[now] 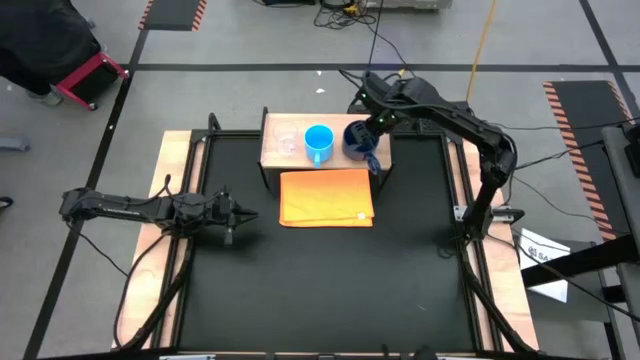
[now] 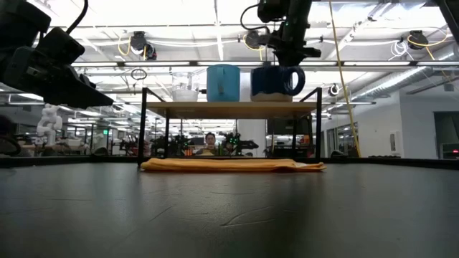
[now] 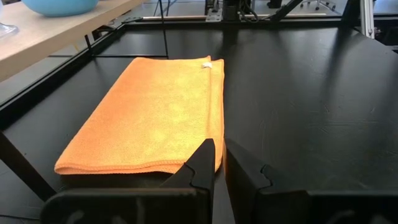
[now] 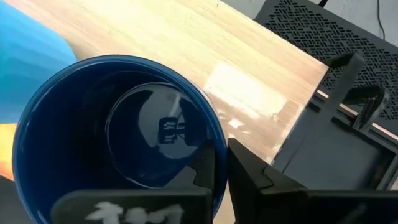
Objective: Stack small to large cups/mugs on shelf
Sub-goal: Put the dark blue mug on the shelf
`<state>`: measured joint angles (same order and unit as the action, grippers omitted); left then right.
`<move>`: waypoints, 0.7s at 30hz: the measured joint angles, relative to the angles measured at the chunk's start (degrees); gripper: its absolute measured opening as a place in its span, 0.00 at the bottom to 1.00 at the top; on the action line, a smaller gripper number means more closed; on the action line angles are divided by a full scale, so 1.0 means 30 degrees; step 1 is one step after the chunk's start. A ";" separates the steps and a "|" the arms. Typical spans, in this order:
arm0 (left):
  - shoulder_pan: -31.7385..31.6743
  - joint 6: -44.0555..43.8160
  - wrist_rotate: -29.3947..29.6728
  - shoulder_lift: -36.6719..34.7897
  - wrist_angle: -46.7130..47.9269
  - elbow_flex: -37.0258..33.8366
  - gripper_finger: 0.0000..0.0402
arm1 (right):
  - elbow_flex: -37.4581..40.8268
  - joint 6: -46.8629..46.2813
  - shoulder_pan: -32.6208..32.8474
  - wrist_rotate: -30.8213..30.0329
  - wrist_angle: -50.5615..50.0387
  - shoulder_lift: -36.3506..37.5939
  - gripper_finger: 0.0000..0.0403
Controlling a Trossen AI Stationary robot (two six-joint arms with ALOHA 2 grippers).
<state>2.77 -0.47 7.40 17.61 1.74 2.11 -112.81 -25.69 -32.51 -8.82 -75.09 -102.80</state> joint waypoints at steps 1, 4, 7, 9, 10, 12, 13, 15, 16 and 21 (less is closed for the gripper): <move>-0.0003 0.0000 -0.0007 0.0007 0.0007 0.0000 0.09 | 0.0000 0.0007 0.0000 0.0001 0.0030 -0.0059 0.03; -0.0003 0.0006 -0.0007 0.0000 0.0022 0.0000 0.09 | -0.0015 0.0177 0.0000 0.0016 0.0236 -0.0331 0.03; 0.0001 0.0000 -0.0007 0.0003 0.0029 0.0000 0.09 | -0.0036 0.0182 -0.0020 0.0024 0.0306 -0.0568 0.03; 0.0004 0.0005 -0.0007 0.0002 0.0029 0.0000 0.09 | -0.0036 0.0182 -0.0060 0.0004 0.0354 -0.0613 0.03; -0.0001 0.0007 -0.0007 0.0000 0.0029 0.0000 0.09 | -0.0036 0.0173 -0.0066 0.0021 0.0357 -0.0613 0.03; 0.0003 0.0007 -0.0007 0.0007 0.0035 0.0000 0.09 | -0.0036 0.0036 -0.0066 0.0007 0.0357 -0.0613 0.03; 0.0000 0.0014 -0.0007 0.0004 0.0029 0.0000 0.09 | -0.0036 -0.0093 -0.0066 0.0007 0.0357 -0.0613 0.03; -0.0003 0.0082 -0.0007 0.0003 0.0029 0.0000 0.09 | -0.0036 -0.0354 -0.0066 0.0004 0.0253 -0.0614 0.03; -0.0003 0.0087 -0.0007 0.0007 0.0029 0.0000 0.09 | -0.0036 -0.0560 -0.0071 -0.0002 0.0159 -0.0613 0.03; -0.0003 0.0103 -0.0001 0.0001 0.0022 0.0000 0.09 | -0.0036 -0.1353 -0.0153 0.0015 -0.0029 -0.0627 0.03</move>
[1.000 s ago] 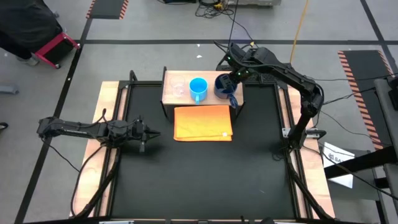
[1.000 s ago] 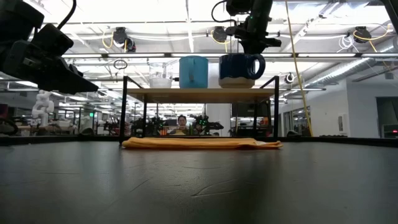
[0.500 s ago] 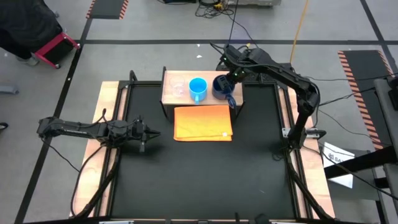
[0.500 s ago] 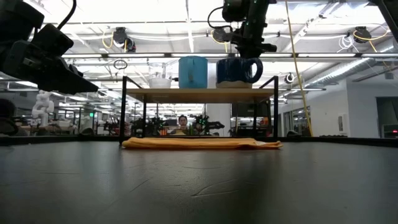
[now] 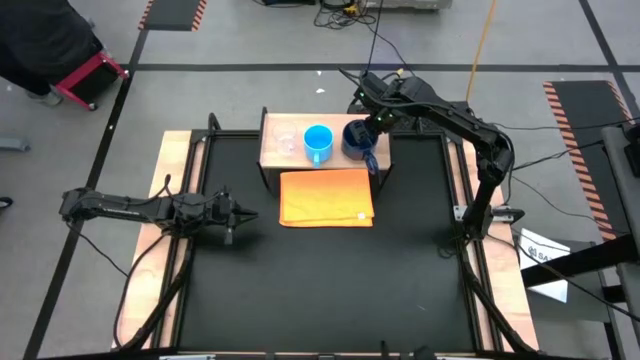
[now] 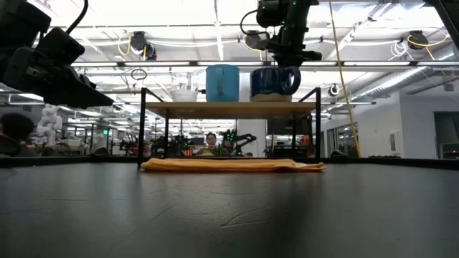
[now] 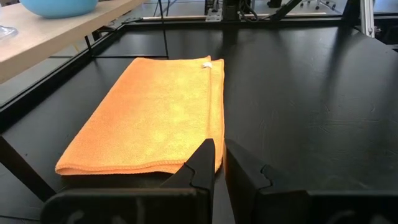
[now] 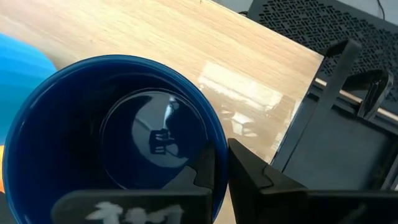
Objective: Stack small to large cups/mugs on shelf
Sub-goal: Put the dark blue mug on the shelf
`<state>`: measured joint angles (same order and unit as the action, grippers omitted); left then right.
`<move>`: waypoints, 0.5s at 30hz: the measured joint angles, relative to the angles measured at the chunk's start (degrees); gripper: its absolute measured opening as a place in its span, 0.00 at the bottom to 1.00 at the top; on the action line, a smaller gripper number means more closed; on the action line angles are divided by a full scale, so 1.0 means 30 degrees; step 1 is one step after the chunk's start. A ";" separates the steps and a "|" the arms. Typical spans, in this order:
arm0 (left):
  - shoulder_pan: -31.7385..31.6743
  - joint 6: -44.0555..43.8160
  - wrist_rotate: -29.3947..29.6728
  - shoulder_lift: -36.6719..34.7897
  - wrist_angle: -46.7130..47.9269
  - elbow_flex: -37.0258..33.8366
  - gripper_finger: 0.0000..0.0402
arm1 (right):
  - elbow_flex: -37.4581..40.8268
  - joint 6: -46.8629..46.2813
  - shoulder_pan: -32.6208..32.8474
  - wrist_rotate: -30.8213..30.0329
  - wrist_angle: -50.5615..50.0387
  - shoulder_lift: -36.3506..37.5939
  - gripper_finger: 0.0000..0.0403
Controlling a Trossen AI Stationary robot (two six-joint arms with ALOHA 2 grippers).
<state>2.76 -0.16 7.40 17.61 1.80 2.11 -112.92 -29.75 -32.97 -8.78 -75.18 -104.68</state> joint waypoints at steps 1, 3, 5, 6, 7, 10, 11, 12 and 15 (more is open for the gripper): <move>0.0006 0.0000 0.0001 -0.0001 0.0000 0.0000 0.09 | 0.0000 -0.0188 0.0000 -0.0007 -0.0036 0.0000 0.03; 0.0003 -0.0001 0.0001 0.0003 0.0000 0.0000 0.09 | 0.0000 -0.0530 0.0000 -0.0020 -0.0202 0.0000 0.03; 0.0003 -0.0001 0.0001 0.0001 0.0000 0.0000 0.09 | 0.0000 -0.0831 0.0000 -0.0022 -0.0387 0.0000 0.03; 0.0001 -0.0001 0.0001 0.0006 0.0000 0.0000 0.09 | 0.0000 -0.0931 0.0000 -0.0022 -0.0408 0.0000 0.03; 0.0004 -0.0001 0.0001 0.0002 0.0000 0.0000 0.09 | 0.0000 -0.1081 0.0015 -0.0022 -0.0412 0.0000 0.03; 0.0005 -0.0008 0.0001 0.0004 0.0000 0.0000 0.09 | 0.0000 -0.1386 0.0015 0.0240 -0.0433 0.0000 0.03; 0.0000 -0.0012 0.0001 0.0006 0.0000 0.0000 0.09 | 0.0000 -0.1544 0.0015 0.0253 -0.0451 0.0000 0.03; 0.0007 -0.0015 -0.0002 -0.0001 0.0000 0.0000 0.09 | 0.0000 -0.1669 0.0015 0.0248 -0.0467 0.0000 0.03; 0.0000 -0.0037 0.0001 -0.0001 0.0007 0.0000 0.09 | 0.0000 -0.1872 0.0015 0.0288 -0.0445 0.0000 0.03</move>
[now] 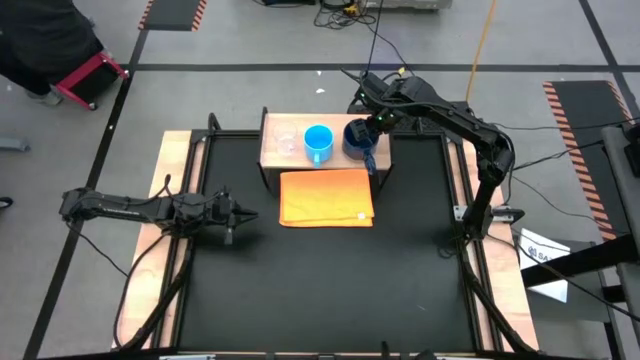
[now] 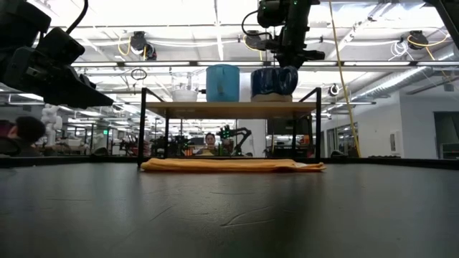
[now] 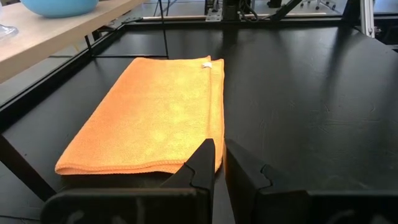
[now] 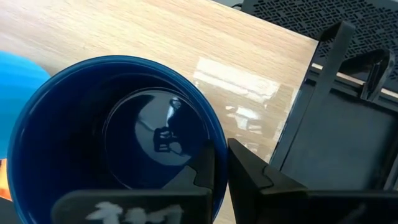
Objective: Stack small to large cups/mugs on shelf
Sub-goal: Put the dark blue mug on the shelf
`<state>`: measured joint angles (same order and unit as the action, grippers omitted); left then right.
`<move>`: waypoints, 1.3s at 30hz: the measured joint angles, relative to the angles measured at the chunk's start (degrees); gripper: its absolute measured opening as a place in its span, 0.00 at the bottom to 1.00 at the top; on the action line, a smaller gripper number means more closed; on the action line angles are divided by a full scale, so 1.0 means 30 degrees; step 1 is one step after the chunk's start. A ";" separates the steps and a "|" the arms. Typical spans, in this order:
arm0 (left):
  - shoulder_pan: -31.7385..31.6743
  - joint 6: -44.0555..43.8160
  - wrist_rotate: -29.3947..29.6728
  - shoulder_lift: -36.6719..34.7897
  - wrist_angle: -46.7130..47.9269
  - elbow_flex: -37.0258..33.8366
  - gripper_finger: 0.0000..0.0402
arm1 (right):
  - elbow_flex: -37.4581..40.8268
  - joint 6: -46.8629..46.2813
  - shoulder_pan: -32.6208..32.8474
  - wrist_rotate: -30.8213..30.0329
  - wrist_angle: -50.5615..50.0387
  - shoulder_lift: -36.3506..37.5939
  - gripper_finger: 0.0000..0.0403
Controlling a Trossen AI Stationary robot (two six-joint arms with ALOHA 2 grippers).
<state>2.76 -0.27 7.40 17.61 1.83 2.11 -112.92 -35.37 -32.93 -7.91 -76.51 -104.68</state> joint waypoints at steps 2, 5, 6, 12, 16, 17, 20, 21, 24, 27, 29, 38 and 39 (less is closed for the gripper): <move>0.0000 -0.0051 -0.0007 0.0006 0.0000 0.0000 0.09 | 0.0000 -0.0147 0.0000 0.0010 -0.0007 0.0000 0.03; 0.0000 -0.0073 -0.0004 0.0003 0.0010 0.0000 0.09 | 0.0005 -0.0483 0.0000 0.0025 -0.0013 0.0000 0.03; 0.0003 -0.0073 -0.0005 0.0002 0.0015 0.0000 0.09 | 0.0007 -0.0633 0.0000 0.0025 -0.0015 -0.0005 0.03; 0.0003 -0.0069 -0.0007 0.0007 0.0022 0.0000 0.09 | 0.0015 -0.1244 0.0102 0.0003 -0.0012 -0.0015 0.03; 0.0007 -0.0015 -0.0007 0.0007 0.0029 0.0000 0.09 | 0.0015 -0.1537 0.0102 0.0003 -0.0022 -0.0015 0.03; 0.0006 -0.0035 -0.0007 0.0001 0.0029 0.0000 0.09 | 0.0015 -0.1607 0.0102 0.0003 -0.0015 -0.0015 0.03; 0.0000 -0.0072 -0.0007 0.0006 0.0041 0.0000 0.09 | 0.0022 -0.1714 0.0102 -0.0076 -0.0043 -0.0015 0.03; 0.0000 -0.0073 -0.0007 0.0007 0.0044 0.0000 0.09 | 0.0022 -0.1737 0.0119 -0.0084 -0.0051 -0.0015 0.03; 0.0007 -0.0073 -0.0007 0.0000 0.0051 0.0000 0.09 | 0.0022 -0.1765 0.0138 -0.0120 -0.0044 -0.0015 0.03; 0.0000 -0.0099 -0.0007 0.0000 0.0057 0.0000 0.09 | 0.0022 -0.1673 0.0142 -0.0154 -0.0033 -0.0022 0.03; 0.0003 -0.0105 -0.0007 0.0007 0.0058 0.0000 0.09 | 0.0022 -0.1620 0.0213 -0.0328 -0.0022 -0.0029 0.03; 0.0000 -0.0138 -0.0007 0.0000 0.0073 0.0000 0.09 | 0.0095 -0.1568 0.0457 -0.0273 0.0117 -0.0124 0.13; 0.0003 -0.0138 -0.0014 0.0000 0.0087 0.0000 0.09 | 0.0095 -0.1568 0.0487 -0.0281 0.0124 -0.0124 0.13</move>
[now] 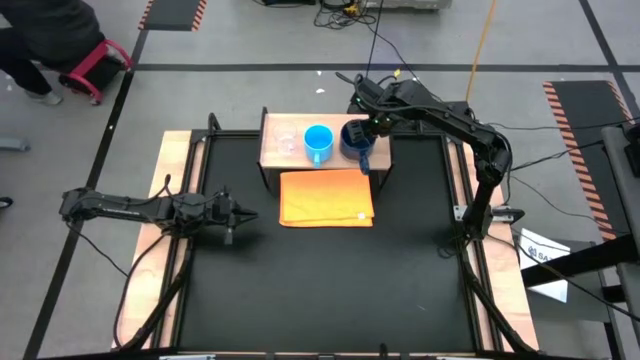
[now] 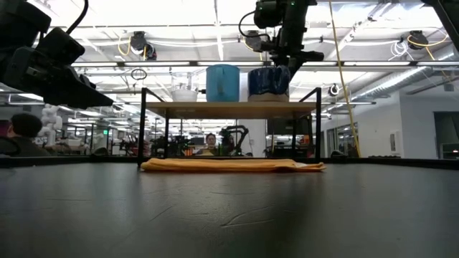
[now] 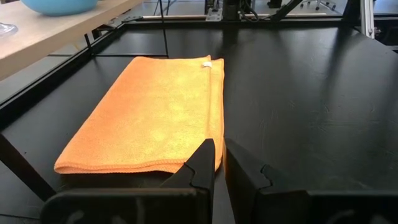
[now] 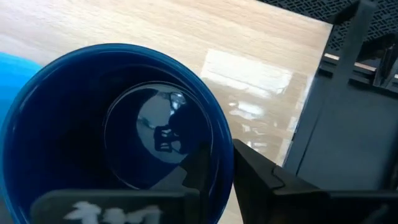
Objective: Stack small to large cups/mugs on shelf
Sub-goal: Put the dark blue mug on the shelf, then return to Home Position
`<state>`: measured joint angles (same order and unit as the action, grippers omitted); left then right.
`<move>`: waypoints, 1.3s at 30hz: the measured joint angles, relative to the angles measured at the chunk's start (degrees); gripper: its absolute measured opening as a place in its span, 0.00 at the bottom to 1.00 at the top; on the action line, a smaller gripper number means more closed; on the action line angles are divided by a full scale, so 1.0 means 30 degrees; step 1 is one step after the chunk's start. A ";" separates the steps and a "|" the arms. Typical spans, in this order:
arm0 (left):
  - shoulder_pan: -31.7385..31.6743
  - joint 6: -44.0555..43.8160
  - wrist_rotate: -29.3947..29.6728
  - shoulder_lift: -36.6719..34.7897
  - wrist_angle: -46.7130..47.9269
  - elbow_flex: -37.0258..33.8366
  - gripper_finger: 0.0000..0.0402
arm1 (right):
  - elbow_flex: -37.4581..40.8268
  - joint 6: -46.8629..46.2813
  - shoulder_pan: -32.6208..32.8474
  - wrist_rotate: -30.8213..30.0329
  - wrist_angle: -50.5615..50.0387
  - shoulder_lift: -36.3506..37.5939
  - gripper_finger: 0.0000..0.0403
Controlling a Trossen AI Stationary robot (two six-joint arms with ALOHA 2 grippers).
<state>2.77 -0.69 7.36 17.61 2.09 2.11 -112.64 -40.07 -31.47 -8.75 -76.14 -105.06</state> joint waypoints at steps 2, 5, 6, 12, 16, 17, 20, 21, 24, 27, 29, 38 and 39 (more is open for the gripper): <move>0.0004 -0.0012 -0.0008 0.0000 0.0063 0.0007 0.09 | 0.0000 0.0032 0.0048 0.0002 0.0050 0.0000 0.14; -0.0003 -0.0102 -0.0168 0.0005 0.0115 0.0015 0.09 | 0.0000 0.0099 0.0066 0.0055 0.0156 0.0000 0.14; -0.0003 -0.0095 -0.0363 0.0006 0.0132 0.0015 0.09 | 0.0000 0.0146 0.0066 0.0066 0.0157 0.0000 0.14; -0.0003 -0.0092 -0.0977 0.0005 0.0197 0.0015 0.09 | 0.0000 0.0699 0.0066 0.0050 0.0458 0.0023 0.14; -0.0002 -0.0087 -0.0970 0.0000 0.0205 0.0015 0.09 | -0.0007 0.1047 0.0101 0.0052 0.0523 0.0036 0.15; -0.0003 -0.0087 -0.0970 0.0005 0.0210 0.0015 0.09 | -0.0007 0.1119 0.0138 0.0037 0.0552 0.0036 0.15; -0.0001 0.0010 -0.0970 0.0000 0.0212 0.0015 0.09 | -0.0018 0.1302 0.0154 0.0449 0.0581 0.0044 0.15; -0.0003 0.0029 -0.0970 0.0001 0.0212 0.0015 0.09 | -0.0034 0.1328 0.0154 0.0541 0.0600 0.0048 0.15; -0.0003 0.0029 -0.0970 0.0007 0.0212 0.0015 0.09 | -0.0040 0.1406 0.0157 0.0780 0.0616 0.0066 0.16; 0.0000 0.0026 -0.0970 0.0003 0.0219 0.0015 0.09 | -0.0044 0.1292 0.0154 0.0949 0.0710 0.0073 0.20; 0.0001 0.0029 -0.0970 0.0006 0.0219 0.0015 0.09 | -0.0044 0.1144 0.0154 0.0991 0.0750 0.0109 0.24; -0.0003 0.0055 -0.0970 0.0000 0.0227 0.0015 0.09 | -0.0066 0.0604 0.0154 0.1035 0.1063 0.0336 0.43; 0.0000 0.0051 -0.0970 0.0000 0.0227 0.0015 0.09 | -0.0066 0.0590 0.0154 0.1035 0.1076 0.0405 0.44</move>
<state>2.78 -0.54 4.45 17.61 2.76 2.15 -112.84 -38.30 -31.00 -5.65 -72.91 -103.84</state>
